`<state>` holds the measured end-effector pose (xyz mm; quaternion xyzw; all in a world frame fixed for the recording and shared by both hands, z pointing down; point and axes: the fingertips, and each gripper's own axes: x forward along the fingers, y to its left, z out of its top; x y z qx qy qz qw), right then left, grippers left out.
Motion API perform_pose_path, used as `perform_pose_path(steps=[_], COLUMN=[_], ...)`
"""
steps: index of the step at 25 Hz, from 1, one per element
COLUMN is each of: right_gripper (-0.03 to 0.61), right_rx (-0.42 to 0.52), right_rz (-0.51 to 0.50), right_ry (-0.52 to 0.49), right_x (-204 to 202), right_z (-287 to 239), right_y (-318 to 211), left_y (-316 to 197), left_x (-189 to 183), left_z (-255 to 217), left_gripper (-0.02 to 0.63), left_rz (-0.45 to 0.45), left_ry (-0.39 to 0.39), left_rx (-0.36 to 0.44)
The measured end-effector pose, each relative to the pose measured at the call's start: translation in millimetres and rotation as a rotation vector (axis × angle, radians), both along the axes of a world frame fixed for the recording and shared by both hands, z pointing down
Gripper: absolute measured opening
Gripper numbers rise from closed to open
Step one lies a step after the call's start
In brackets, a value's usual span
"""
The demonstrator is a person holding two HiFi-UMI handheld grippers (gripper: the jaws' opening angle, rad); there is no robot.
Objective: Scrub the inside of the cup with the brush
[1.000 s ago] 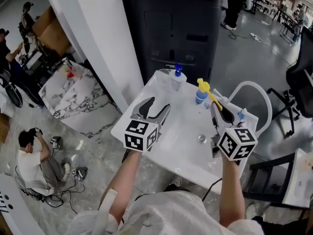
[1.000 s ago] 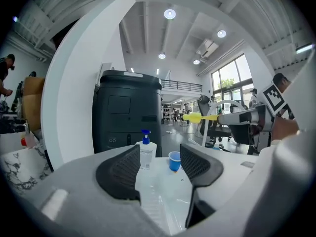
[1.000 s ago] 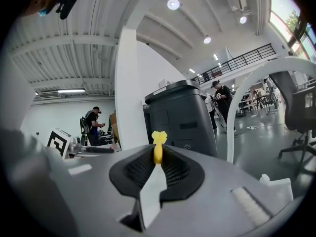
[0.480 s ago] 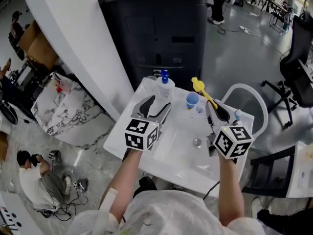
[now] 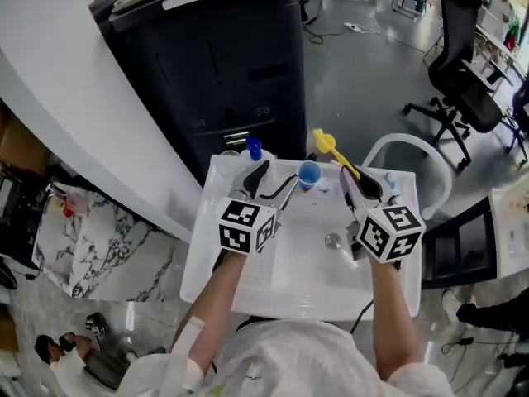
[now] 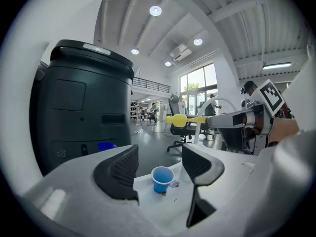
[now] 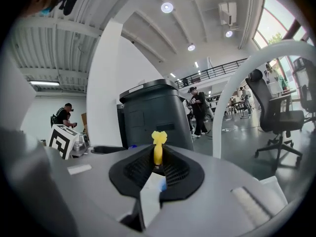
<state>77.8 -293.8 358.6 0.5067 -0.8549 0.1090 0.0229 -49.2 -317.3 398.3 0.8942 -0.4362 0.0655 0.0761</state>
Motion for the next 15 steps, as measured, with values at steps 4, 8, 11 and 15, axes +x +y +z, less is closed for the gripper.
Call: perform_pose_path(steps=[4, 8, 11, 15], right_gripper=[0.034, 0.034, 0.035, 0.035], right_rx=[0.008, 0.018, 0.018, 0.014], right_rz=[0.06, 0.086, 0.096, 0.103], right_ry=[0.01, 0.025, 0.031, 0.038], right_x=[1, -2, -2, 3], right_z=[-3, -7, -7, -5], right_y=[-2, -3, -2, -2], left_y=[-9, -12, -13, -15], left_x=[10, 17, 25, 38], left_z=[2, 10, 16, 26], left_gripper=[0.287, 0.296, 0.302, 0.325], left_rz=[0.089, 0.153, 0.186, 0.221], left_ry=[0.012, 0.005, 0.003, 0.014], left_rx=[-0.003, -0.013, -0.017, -0.005])
